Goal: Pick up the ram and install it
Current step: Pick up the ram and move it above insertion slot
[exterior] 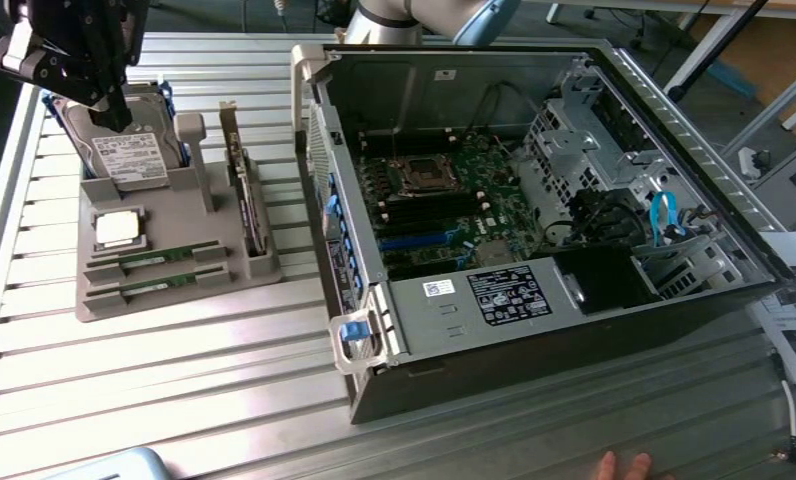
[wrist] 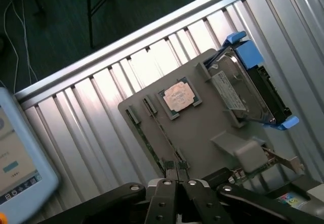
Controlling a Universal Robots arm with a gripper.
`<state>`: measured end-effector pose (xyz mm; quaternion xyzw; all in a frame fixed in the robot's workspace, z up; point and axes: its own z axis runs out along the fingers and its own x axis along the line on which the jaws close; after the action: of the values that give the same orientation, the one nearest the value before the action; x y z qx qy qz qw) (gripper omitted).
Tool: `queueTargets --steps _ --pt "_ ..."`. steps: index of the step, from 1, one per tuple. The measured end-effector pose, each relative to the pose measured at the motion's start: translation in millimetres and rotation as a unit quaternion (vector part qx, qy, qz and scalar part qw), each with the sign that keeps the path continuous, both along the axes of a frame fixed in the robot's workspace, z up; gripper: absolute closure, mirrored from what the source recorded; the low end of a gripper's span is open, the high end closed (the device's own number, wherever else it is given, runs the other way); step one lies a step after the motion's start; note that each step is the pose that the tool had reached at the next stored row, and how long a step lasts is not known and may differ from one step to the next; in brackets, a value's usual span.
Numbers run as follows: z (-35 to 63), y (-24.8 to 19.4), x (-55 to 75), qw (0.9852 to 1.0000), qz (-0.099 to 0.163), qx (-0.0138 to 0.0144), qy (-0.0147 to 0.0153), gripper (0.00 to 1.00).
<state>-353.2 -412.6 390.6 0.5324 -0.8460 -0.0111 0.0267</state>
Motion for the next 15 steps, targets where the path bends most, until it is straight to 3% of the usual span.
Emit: queueTargets --steps 9,15 --pt "-0.2 0.0 0.0 0.9987 0.050 0.0000 0.0000 0.89" --pt "-0.5 0.0 0.0 0.9958 0.092 0.0000 0.0000 0.89"
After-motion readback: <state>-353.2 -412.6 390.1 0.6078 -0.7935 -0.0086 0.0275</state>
